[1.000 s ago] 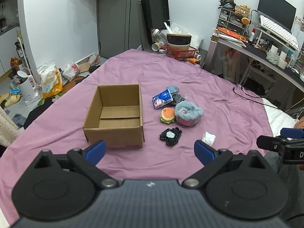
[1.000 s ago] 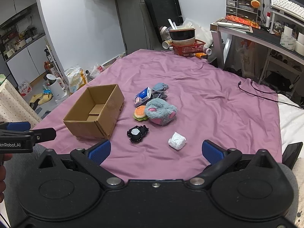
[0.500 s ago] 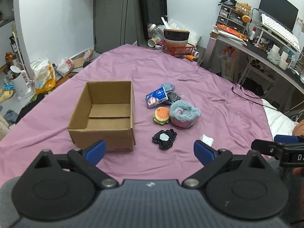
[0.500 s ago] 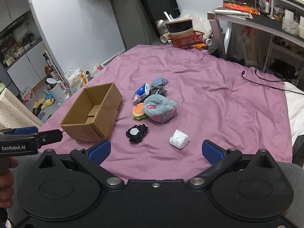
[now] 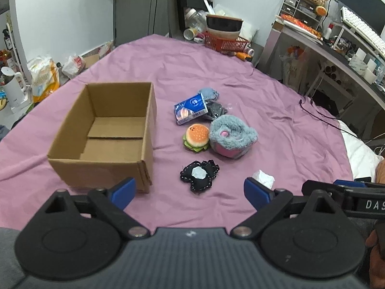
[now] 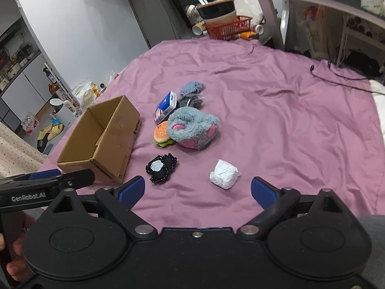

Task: Organize soft objects
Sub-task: 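Grasp the black patch with the left tool while the right grasps the tissue ball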

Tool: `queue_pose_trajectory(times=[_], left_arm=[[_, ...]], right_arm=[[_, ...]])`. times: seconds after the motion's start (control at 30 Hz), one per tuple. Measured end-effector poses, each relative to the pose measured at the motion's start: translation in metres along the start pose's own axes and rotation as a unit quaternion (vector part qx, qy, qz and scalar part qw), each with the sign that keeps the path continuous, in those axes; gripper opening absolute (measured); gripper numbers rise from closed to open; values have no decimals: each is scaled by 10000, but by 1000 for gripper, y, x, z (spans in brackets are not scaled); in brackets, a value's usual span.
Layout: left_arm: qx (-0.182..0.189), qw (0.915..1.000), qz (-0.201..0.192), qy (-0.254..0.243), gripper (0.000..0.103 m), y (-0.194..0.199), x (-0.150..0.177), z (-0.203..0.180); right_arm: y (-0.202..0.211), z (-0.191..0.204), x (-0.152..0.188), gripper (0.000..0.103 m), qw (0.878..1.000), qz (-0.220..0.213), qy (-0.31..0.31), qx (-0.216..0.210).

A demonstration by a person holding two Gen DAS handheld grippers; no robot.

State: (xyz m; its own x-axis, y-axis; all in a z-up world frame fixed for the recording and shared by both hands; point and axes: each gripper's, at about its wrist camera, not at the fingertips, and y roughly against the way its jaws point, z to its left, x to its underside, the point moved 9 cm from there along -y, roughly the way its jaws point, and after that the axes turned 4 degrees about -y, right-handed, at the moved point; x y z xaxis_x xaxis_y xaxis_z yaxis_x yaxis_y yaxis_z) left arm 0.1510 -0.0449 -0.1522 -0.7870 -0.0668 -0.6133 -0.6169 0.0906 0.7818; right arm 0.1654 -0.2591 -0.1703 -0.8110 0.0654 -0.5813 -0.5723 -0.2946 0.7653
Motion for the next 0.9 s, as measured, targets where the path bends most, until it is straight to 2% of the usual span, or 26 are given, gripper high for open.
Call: queue_pose_trajectory(times=[0.1, 0.5, 0.73, 0.9], left_arm=[[11, 9999, 98, -40, 95, -15, 1, -4], [253, 9982, 543, 99, 77, -74, 0, -11], [338, 9966, 745, 99, 76, -113, 1, -19], [289, 9953, 915, 122, 75, -139, 8, -23]], right_arm=[[-11, -5, -1, 95, 9998, 112, -157, 6], [-56, -26, -7, 95, 9957, 399, -810, 197], [-83, -34, -11, 92, 9941, 421, -899, 432], [-99, -47, -11, 90, 9898, 487, -1212, 574]])
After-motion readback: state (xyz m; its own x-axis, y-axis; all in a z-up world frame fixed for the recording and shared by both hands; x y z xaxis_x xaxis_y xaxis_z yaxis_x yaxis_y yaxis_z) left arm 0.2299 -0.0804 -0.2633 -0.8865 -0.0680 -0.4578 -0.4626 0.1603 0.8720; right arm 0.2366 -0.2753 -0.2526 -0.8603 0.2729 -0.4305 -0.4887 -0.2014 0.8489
